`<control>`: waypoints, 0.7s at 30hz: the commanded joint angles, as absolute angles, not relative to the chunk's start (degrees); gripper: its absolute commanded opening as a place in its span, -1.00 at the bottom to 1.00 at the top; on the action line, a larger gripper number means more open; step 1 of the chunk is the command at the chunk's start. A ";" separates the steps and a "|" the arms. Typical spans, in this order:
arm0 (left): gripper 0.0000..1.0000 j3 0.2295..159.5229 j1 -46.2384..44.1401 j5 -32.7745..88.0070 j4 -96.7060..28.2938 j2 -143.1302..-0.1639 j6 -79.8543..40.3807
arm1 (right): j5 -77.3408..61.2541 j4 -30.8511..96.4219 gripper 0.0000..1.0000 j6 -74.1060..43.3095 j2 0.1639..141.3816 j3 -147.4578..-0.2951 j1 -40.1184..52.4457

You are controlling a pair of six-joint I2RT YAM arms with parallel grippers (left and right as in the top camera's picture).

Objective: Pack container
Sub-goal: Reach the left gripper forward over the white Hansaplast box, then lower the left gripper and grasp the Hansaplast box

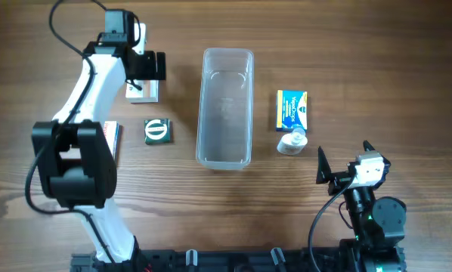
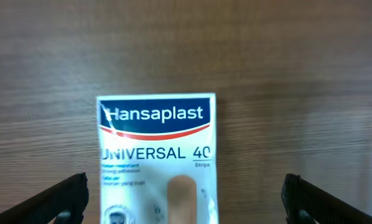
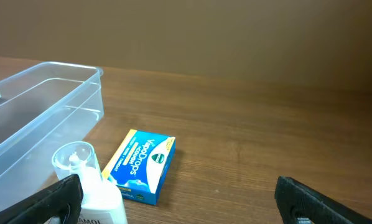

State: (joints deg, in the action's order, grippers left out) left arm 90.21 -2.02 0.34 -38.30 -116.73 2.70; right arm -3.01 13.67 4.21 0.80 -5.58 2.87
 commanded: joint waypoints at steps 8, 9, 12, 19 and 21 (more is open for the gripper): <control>0.99 89.78 -1.04 -1.58 -37.45 -118.32 -1.96 | -3.97 13.47 1.00 4.51 0.58 -5.45 2.61; 0.99 89.76 -1.04 -1.56 -37.45 -118.32 -2.00 | -3.97 13.47 1.00 4.49 0.58 -5.45 2.61; 1.00 89.49 -1.04 -1.58 -37.30 -118.32 -2.00 | -3.97 13.47 1.00 4.49 0.58 -5.45 2.61; 1.00 86.08 -0.97 -3.42 -33.36 -118.34 -2.44 | -3.97 13.47 0.99 4.51 0.58 -5.45 2.61; 1.00 85.08 -0.97 -3.77 -32.45 -118.37 -2.44 | -3.97 13.47 1.00 4.51 0.58 -5.45 2.61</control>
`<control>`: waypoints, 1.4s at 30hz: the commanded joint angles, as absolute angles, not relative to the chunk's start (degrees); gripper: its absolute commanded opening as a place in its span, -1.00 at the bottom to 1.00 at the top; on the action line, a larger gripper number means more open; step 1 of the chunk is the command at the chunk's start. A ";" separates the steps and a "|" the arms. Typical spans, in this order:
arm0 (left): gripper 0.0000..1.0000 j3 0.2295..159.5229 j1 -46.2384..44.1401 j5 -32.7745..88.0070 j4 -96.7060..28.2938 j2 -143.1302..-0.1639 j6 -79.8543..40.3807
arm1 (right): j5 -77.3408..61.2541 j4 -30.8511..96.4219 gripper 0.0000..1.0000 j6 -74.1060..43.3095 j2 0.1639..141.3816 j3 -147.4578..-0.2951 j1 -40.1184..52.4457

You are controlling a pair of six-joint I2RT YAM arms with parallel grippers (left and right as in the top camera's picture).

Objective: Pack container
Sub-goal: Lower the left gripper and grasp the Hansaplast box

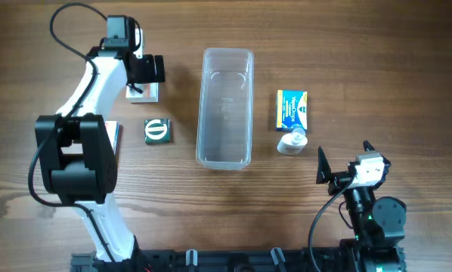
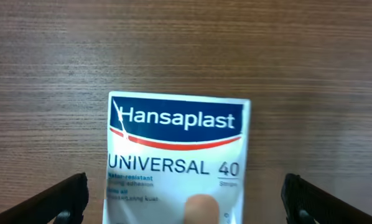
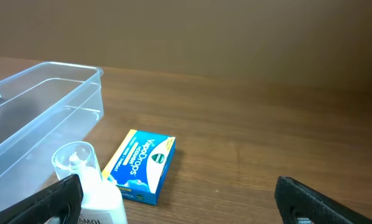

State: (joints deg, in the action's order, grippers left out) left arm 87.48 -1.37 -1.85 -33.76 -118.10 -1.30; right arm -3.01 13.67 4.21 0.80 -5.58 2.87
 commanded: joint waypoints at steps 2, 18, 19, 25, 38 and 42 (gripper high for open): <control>1.00 84.53 -0.97 -4.23 -32.01 -118.43 -2.44 | -3.97 13.47 1.00 4.49 0.58 -5.45 2.61; 0.99 84.31 -0.99 -5.48 -31.11 -121.95 -2.39 | -3.97 13.47 0.99 4.49 0.58 -5.45 2.61; 0.96 84.31 -0.99 -5.48 -31.07 -121.95 -2.39 | -3.97 13.47 1.00 4.51 0.58 -5.45 2.61; 0.63 84.31 -0.99 -5.45 -31.05 -121.95 -2.39 | -3.97 13.47 0.99 4.51 0.58 -5.45 2.61; 0.36 84.33 -1.13 -5.45 -31.33 -115.70 -2.39 | -3.97 13.47 1.00 4.51 0.58 -5.45 2.61; 0.36 84.33 -2.26 -5.45 -32.36 -111.81 -2.39 | -3.97 13.47 0.99 4.51 0.58 -5.45 2.61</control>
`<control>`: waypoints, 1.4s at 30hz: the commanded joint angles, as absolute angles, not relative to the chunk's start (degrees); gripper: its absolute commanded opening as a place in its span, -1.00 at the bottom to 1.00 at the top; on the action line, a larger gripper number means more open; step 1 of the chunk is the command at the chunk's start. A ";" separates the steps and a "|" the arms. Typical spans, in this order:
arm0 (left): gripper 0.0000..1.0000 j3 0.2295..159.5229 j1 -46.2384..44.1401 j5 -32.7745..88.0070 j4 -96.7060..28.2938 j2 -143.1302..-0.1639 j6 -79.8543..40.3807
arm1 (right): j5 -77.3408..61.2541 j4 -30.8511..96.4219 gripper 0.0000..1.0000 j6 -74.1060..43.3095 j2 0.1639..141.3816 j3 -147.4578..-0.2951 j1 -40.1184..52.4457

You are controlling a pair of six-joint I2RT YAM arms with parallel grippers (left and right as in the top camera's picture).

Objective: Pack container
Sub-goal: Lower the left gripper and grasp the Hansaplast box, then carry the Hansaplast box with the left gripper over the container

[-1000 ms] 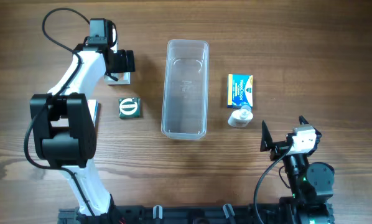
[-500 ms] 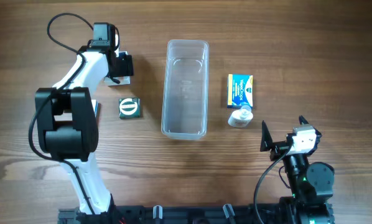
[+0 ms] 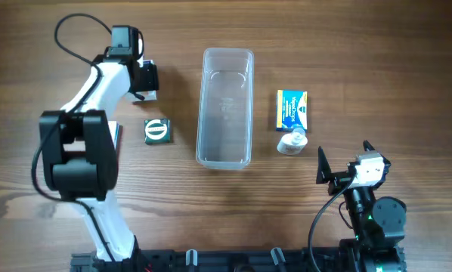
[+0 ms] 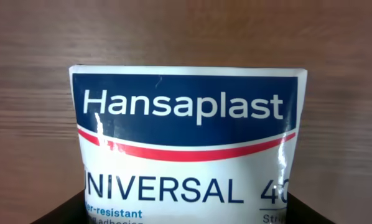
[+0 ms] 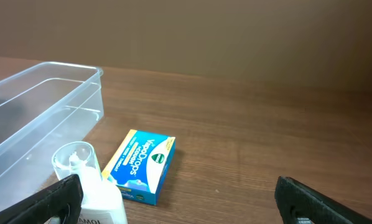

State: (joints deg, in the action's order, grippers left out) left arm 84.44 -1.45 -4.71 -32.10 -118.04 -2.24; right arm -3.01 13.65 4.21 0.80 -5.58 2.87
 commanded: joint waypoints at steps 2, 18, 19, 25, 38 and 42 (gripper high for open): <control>0.36 84.33 -3.68 -5.45 -32.47 -109.30 -2.39 | -3.97 13.47 1.00 4.49 0.58 -5.45 2.61; 0.38 84.44 -22.94 -5.48 -30.57 -94.43 -13.34 | -3.97 13.47 1.00 4.49 0.58 -5.45 2.61; 0.38 84.42 -24.62 -5.48 -30.39 -94.45 -14.79 | -3.97 13.47 1.00 4.51 0.58 -5.45 2.61; 0.39 84.42 -30.74 -6.63 -30.37 -96.97 -21.54 | -3.97 13.47 0.99 4.51 0.58 -5.45 2.61; 0.33 84.42 -32.73 -9.85 -30.24 -104.97 -27.55 | -3.97 13.47 1.00 4.51 0.58 -5.45 2.61; 0.34 84.42 -32.73 -12.14 -30.00 -107.04 -27.97 | -3.97 13.47 0.99 4.51 0.58 -5.45 2.61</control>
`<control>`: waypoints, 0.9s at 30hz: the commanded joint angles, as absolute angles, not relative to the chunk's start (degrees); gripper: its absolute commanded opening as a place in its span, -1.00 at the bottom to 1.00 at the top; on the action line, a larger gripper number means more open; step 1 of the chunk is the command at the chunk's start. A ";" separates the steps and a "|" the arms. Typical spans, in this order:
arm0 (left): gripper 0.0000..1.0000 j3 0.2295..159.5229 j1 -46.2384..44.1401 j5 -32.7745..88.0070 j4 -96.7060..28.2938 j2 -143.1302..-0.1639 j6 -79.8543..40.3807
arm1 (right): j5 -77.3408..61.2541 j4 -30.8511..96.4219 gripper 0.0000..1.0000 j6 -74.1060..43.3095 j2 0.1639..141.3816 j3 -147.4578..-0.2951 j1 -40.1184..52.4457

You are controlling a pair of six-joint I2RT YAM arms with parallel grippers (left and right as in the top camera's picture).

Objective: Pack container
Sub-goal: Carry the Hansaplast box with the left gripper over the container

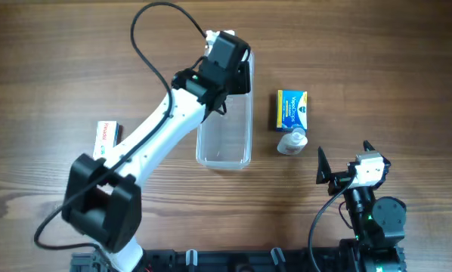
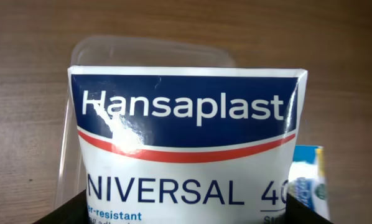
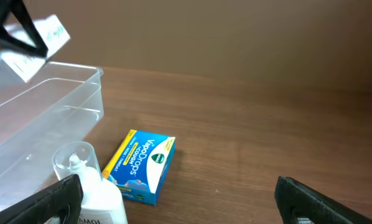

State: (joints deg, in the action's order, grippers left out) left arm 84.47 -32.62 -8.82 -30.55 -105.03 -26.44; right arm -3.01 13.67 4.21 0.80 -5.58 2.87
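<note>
My left gripper (image 1: 230, 59) is shut on a white and blue Hansaplast plaster box (image 2: 186, 137) and holds it above the far end of the clear plastic container (image 1: 224, 160). The container's far rim (image 2: 150, 45) shows behind the box. From the right wrist view the held box (image 3: 38, 36) hangs above the container (image 3: 55, 106). A blue VapoDrops box (image 1: 292, 109) and a small white bottle (image 1: 291, 142) lie right of the container. My right gripper (image 3: 180, 200) stands open near the front right, short of the bottle (image 3: 91, 190) and the blue box (image 3: 142, 163).
A red and white box (image 1: 105, 138) lies at the left, partly under my left arm. The left arm stretches diagonally from the front left across to the container.
My left gripper, then shut on the plaster box at the table's left rear, now holds it above the far end of the container. The right arm has not moved.
My left gripper was open above the plaster box lying at the left rear, then a little closer over it. Then it was shut on the box there. Now the box is held over the container. The right gripper stayed open and still throughout.
</note>
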 commanded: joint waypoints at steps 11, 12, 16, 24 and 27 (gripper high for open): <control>0.30 84.42 -32.62 -13.80 -27.59 -113.03 -29.34 | -3.97 13.47 0.99 4.51 0.58 -5.45 2.61; 0.30 84.42 -32.62 -13.82 -27.24 -113.60 -29.41 | -3.97 13.47 1.00 4.51 0.58 -5.45 2.61; 0.32 84.42 -32.62 -13.80 -25.82 -115.13 -29.12 | -3.97 13.47 1.00 4.51 0.58 -5.45 2.61; 0.46 84.42 -32.62 -16.01 -24.58 -117.40 -28.75 | -3.97 13.47 1.00 4.51 0.58 -5.45 2.61; 0.55 84.42 -32.62 -16.16 -24.38 -117.58 -28.38 | -3.97 13.47 1.00 4.49 0.58 -5.45 2.61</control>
State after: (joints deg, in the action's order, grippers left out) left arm 84.47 -32.62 -13.98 -24.95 -116.57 -28.18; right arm -3.01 13.67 4.21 0.80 -5.58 2.87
